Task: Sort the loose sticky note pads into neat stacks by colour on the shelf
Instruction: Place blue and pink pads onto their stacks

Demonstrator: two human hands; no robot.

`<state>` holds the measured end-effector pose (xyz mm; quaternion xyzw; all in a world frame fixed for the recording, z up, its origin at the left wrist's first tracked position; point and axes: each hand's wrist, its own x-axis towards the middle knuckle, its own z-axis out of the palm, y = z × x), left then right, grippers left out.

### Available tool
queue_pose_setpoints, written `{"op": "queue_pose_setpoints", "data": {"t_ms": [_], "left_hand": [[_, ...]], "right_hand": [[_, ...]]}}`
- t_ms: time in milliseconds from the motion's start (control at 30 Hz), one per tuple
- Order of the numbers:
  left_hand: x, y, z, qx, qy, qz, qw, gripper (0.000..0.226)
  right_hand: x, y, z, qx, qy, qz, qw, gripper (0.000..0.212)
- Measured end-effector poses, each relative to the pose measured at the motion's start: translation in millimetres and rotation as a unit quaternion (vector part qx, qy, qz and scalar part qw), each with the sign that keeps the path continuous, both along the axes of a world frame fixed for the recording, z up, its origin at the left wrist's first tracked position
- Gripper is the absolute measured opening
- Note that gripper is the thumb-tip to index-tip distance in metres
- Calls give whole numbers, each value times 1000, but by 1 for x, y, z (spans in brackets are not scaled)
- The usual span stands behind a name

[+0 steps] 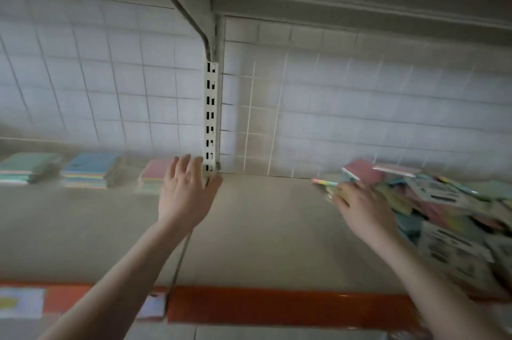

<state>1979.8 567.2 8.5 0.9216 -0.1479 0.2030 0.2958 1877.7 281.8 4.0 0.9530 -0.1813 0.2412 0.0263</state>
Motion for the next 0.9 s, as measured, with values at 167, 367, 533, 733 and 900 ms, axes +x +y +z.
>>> {"op": "queue_pose_setpoints", "data": {"t_ms": [167, 367, 533, 733, 900], "left_hand": [[-40, -77, -5, 52, 24, -22, 998, 63], [-74, -147, -5, 71, 74, -75, 992, 65], [-92, -199, -17, 107, 115, -144, 977, 65], [-105, -241, -23, 147, 152, -161, 964, 60], [-103, -245, -24, 148, 164, -153, 963, 64]], "right_hand": [[-40, -66, 7, 5, -7, 10, 1000, 25], [-70, -122, 5, 39, -19, 14, 999, 27], [-90, -150, 1, 48, -31, 7, 998, 28], [-99, -178, -3, 67, -54, -20, 996, 34], [-93, -196, -4, 134, -54, -13, 989, 57]]}}
